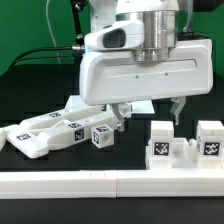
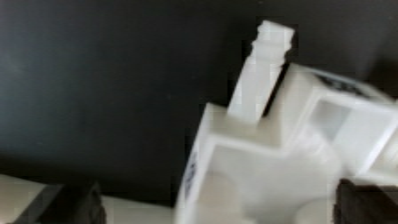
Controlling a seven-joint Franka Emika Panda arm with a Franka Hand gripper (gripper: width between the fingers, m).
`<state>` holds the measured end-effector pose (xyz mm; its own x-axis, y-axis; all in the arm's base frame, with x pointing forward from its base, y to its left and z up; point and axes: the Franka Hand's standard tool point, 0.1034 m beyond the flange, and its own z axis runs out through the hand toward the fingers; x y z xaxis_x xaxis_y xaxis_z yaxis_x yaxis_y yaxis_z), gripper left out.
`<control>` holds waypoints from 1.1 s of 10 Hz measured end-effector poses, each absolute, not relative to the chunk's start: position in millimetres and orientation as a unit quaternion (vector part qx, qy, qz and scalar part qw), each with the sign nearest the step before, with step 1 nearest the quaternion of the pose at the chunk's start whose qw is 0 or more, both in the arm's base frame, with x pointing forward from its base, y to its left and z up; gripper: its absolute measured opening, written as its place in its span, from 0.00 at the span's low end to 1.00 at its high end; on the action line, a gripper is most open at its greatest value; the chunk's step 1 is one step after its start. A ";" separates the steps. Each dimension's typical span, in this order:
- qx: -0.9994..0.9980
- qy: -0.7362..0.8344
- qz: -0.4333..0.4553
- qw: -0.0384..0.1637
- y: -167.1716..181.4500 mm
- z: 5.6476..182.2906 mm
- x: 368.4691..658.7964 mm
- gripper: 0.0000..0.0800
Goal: Assemble chair
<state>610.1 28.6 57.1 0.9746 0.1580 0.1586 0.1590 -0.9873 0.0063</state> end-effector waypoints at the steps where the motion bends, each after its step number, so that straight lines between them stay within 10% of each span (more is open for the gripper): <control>1: -0.994 -0.065 -0.093 -0.004 30.8 52.3 616.7 0.81; 6: -0.965 -0.077 -0.245 -0.059 0.1 51.9 620.6 0.81; 9: -0.965 -0.049 -0.258 0.014 15.0 33.9 619.1 0.81; 11: -0.964 -0.042 -0.262 0.027 25.2 35.5 623.8 0.81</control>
Offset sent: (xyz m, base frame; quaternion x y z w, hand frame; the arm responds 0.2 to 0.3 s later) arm 0.0000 0.0000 0.0000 0.0000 0.1938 0.0000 0.9810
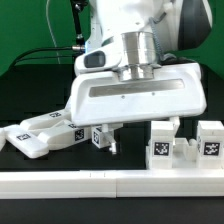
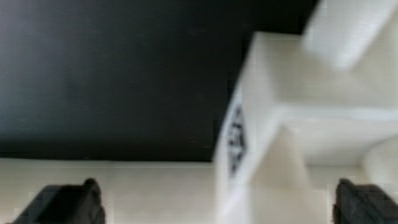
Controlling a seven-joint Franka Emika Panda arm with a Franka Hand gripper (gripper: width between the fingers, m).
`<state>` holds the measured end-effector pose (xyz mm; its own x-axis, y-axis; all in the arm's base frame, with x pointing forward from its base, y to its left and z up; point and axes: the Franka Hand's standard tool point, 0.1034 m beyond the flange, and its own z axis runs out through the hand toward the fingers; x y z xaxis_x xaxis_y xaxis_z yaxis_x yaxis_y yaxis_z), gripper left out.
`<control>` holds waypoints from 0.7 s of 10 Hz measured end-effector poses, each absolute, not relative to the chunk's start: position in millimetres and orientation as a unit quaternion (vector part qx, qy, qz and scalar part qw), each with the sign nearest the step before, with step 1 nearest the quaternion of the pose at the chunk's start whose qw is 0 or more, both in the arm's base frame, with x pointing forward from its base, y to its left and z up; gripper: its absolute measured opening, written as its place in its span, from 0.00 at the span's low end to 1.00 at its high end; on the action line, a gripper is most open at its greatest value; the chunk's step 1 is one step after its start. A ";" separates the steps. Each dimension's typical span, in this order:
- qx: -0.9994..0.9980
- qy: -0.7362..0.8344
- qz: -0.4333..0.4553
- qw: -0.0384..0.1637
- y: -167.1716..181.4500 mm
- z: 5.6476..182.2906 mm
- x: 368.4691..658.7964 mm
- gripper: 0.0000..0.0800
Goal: Assemble chair
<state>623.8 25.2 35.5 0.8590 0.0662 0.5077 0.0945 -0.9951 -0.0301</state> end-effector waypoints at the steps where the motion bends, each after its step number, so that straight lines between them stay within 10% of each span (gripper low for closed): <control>1: -0.964 -0.042 -0.262 0.029 29.0 33.0 624.9 0.81; 7: -0.967 -0.053 -0.247 0.024 41.5 12.1 617.3 0.81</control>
Offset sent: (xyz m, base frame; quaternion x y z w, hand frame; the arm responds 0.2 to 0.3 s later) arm -0.0008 -0.0014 -0.0121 -0.0179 -0.0195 -0.0065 0.9996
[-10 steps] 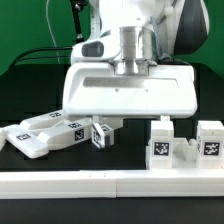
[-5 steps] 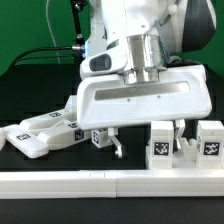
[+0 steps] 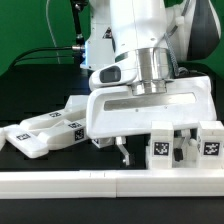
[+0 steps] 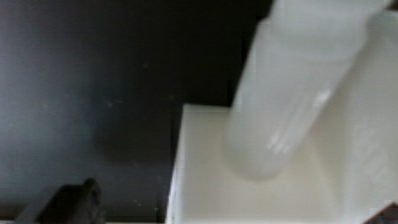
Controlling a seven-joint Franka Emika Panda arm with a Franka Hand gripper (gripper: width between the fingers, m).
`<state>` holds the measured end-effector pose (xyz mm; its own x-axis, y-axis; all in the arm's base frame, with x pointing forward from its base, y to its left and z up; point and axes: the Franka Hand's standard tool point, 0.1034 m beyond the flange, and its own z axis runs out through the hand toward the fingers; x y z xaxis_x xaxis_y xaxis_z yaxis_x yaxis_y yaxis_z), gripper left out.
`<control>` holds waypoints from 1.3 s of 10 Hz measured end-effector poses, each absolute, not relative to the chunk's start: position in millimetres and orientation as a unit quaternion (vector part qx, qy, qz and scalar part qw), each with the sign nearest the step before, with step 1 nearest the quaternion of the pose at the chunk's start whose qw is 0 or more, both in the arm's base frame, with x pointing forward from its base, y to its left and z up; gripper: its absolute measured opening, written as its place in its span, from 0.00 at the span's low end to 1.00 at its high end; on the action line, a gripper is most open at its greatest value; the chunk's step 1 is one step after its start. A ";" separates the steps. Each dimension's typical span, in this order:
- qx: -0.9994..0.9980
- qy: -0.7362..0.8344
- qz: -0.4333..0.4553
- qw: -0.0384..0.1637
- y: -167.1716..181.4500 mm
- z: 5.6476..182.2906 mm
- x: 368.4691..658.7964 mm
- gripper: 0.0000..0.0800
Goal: Assemble chair
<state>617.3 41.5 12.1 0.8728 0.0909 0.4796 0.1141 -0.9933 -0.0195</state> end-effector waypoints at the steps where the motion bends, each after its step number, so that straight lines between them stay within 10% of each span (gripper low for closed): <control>1: -0.967 -0.053 -0.247 0.024 41.1 12.0 617.3 0.65; 2: -0.967 -0.053 -0.246 0.024 41.1 11.9 617.2 0.65; 5: -0.968 -0.050 -0.247 0.020 35.0 11.5 617.5 0.08; 13: -0.974 -0.042 -0.222 0.025 25.0 32.3 615.4 0.04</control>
Offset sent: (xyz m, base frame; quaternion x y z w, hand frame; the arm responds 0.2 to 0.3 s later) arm 0.0000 0.0000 0.0000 0.0000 0.0000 0.0000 1.0000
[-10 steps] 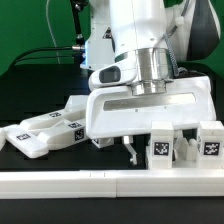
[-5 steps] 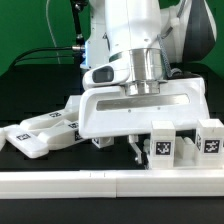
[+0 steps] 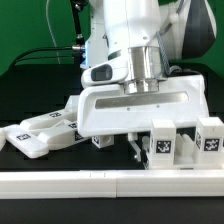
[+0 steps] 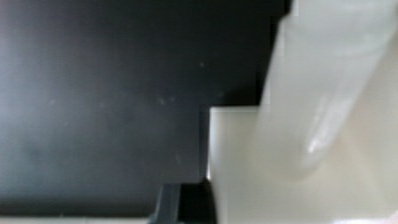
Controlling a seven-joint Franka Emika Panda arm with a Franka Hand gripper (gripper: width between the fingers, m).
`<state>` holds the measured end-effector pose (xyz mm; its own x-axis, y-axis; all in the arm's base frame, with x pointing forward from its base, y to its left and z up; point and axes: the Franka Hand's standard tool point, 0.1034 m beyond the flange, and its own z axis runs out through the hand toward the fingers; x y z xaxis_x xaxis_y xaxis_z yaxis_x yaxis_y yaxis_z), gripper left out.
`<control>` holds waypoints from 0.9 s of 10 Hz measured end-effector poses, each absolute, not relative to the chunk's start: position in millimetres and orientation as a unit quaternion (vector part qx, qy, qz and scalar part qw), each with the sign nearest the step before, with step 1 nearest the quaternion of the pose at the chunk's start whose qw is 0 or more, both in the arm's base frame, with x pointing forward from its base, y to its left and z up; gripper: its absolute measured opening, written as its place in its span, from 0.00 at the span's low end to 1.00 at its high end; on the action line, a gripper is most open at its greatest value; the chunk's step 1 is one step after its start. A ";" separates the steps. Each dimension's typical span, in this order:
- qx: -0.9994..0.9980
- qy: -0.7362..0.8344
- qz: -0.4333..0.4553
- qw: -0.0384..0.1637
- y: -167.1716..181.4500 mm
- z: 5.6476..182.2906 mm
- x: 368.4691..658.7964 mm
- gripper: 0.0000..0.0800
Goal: Assemble chair
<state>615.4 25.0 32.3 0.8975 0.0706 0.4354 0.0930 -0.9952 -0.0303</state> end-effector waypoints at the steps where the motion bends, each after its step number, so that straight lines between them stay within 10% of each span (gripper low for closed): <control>1: -0.977 -0.043 -0.209 0.030 24.2 46.2 612.5 0.04; 4: -0.981 -0.046 -0.185 0.041 17.9 81.7 609.6 0.04; 9: -0.995 -0.024 0.007 0.091 42.9 79.8 602.3 0.04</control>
Offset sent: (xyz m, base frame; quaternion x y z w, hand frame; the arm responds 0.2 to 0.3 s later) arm -0.0149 -0.0034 0.0427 0.0469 -0.0111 0.0208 0.9986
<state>602.3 42.9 79.8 0.9987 0.0495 -0.0104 0.0468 -0.9821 -0.1825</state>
